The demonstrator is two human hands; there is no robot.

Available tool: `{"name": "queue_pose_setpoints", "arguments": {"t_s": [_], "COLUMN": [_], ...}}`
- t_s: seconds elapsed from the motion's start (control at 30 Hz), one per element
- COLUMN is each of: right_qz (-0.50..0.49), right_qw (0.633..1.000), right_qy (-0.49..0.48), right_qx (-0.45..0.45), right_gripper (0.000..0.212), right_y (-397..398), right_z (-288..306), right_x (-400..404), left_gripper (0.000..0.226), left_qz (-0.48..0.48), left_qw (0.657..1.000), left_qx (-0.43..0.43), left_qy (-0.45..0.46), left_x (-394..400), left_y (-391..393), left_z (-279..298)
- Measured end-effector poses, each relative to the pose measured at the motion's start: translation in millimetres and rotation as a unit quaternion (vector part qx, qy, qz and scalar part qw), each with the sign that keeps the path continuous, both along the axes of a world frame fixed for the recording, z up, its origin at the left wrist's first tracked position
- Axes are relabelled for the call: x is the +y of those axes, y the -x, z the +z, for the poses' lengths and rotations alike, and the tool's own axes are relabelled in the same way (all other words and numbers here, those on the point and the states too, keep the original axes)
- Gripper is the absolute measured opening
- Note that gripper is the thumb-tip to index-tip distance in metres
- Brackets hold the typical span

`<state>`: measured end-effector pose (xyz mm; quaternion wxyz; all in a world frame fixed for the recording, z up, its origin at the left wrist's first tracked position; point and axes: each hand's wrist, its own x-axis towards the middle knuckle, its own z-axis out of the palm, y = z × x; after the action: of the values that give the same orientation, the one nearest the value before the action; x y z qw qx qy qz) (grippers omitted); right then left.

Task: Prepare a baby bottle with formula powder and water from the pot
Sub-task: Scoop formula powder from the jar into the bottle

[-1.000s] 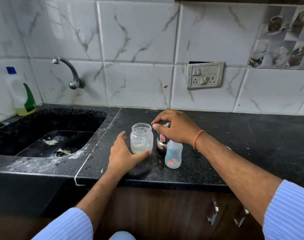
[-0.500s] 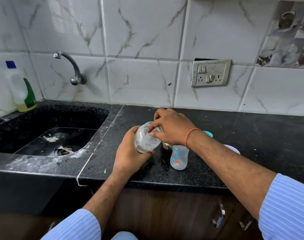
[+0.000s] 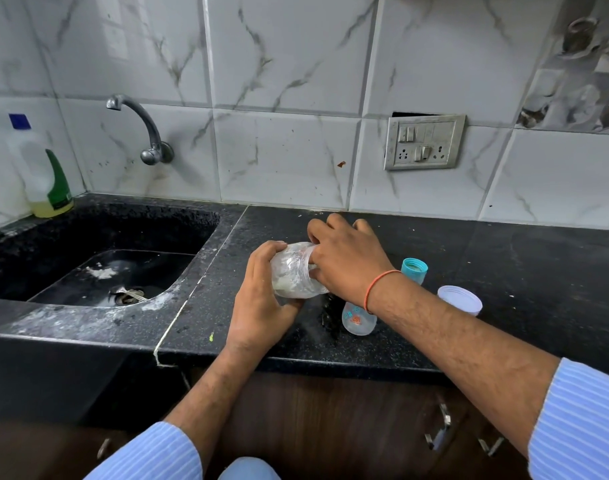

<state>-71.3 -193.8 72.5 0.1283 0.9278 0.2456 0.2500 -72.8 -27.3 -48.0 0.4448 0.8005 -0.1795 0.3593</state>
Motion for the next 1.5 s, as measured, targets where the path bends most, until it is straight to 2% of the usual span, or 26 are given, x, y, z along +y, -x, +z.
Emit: {"name": "queue_pose_setpoints", "arguments": {"t_s": [0.2, 0.4, 0.7, 0.97, 1.2, 1.37, 1.5], "right_qz": [0.038, 0.075, 0.139, 0.084, 0.064, 0.076, 0.081], "right_qw": [0.999, 0.992, 0.979, 0.988, 0.986, 0.981, 0.982], "right_qy": [-0.025, -0.091, -0.117, -0.082, -0.108, -0.153, -0.172], "right_qx": [-0.027, -0.047, -0.094, -0.095, -0.107, -0.093, -0.002], "right_gripper": [0.012, 0.020, 0.021, 0.014, 0.008, 0.009, 0.017], "right_y": [0, 4, 0, 8, 7, 4, 4], "right_z": [-3, -4, -13, -9, -12, -18, -18], "right_x": [-3, -15, -18, -8, 2, 8, 9], "left_gripper": [0.098, 0.100, 0.095, 0.095, 0.095, 0.095, 0.094], "left_qz": [-0.013, -0.069, -0.091, -0.094, -0.127, -0.153, -0.167], "left_qw": [1.000, 0.993, 0.985, 0.985, 0.982, 0.978, 0.976], "left_qx": [0.017, 0.095, 0.131, 0.124, 0.121, 0.124, 0.120], "left_qy": [-0.001, 0.019, 0.060, 0.078, 0.063, 0.068, 0.064], "left_x": [2, 3, 5, 6, 8, 9, 9], "left_y": [-4, -12, -12, -15, -19, -19, -19], "left_z": [-3, -6, -2, -4, -6, -6, -5]}}
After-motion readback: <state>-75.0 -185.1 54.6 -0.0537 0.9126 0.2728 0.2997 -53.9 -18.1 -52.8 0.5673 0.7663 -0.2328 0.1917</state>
